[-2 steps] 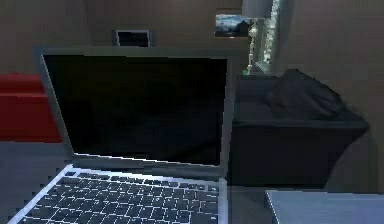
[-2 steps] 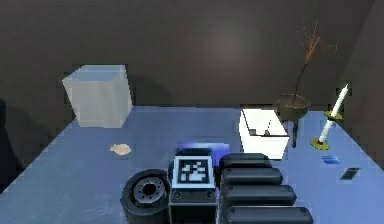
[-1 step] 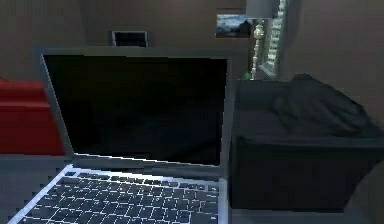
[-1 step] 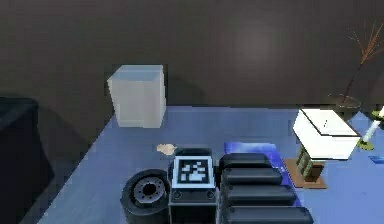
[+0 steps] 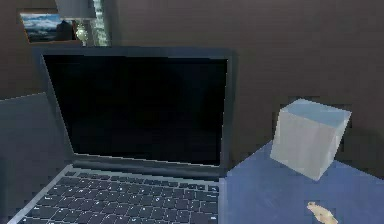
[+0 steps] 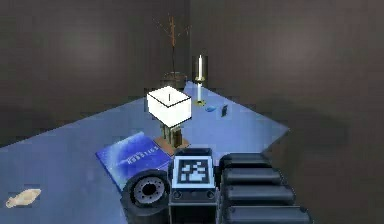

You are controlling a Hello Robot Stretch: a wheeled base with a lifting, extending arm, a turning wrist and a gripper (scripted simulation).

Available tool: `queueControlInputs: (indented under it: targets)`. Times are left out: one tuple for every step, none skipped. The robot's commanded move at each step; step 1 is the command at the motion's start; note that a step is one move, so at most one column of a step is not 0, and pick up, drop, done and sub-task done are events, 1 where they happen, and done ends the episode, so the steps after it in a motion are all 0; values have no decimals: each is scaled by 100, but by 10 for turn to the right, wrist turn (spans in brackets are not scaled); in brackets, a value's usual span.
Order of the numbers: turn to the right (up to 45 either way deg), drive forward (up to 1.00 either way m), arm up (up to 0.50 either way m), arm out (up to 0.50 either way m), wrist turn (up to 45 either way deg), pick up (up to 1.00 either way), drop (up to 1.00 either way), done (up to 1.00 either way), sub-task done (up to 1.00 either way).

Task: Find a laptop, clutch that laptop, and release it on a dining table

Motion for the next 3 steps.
queueControlInputs:
  targets:
    - [450, 0, 0, 0, 0, 0, 0, 0, 0]
    - [270, 0, 0, 0, 0, 0, 0, 0, 0]
    - [-450, 0, 0, 0, 0, 0, 0, 0, 0]
